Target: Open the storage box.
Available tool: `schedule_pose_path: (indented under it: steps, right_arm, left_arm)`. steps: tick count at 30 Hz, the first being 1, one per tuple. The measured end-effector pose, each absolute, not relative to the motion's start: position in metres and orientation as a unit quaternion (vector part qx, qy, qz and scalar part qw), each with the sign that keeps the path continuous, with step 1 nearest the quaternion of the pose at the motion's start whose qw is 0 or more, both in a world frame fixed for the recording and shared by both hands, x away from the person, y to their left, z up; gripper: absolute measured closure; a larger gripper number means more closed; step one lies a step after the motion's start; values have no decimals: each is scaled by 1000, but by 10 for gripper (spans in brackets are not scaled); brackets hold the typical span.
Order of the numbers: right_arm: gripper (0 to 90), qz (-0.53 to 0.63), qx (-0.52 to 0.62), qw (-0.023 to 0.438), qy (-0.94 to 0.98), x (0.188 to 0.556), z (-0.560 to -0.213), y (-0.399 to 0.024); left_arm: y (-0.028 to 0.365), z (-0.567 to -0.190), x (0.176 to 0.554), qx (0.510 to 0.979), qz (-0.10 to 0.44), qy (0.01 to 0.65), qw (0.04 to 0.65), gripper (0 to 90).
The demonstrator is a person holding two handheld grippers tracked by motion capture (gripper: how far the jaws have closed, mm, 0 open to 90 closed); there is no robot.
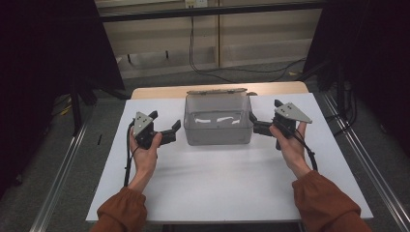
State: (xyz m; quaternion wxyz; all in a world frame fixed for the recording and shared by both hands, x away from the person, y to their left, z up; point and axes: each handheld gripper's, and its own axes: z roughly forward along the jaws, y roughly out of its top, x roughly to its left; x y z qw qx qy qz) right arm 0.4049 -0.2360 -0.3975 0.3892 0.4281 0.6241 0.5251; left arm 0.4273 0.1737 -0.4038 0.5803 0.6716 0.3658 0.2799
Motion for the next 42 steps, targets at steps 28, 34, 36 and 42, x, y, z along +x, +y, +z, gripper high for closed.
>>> schedule_pose_path:
  steps: [28,34,36,42]
  right_arm:
    - [1,525,438,404,608,349,-410,-257]
    - [0,525,436,413,603,335,-412,-262]
    - [0,521,437,417,602,331,-414,-265]
    - [0,521,445,415,598,317,-419,-275]
  left_arm:
    - [198,-416,370,647,294,390,585,26]
    - [203,-418,362,651,297,402,572,26]
    - [204,-420,359,648,297,402,575,26]
    - [210,-424,351,655,300,394,570,25]
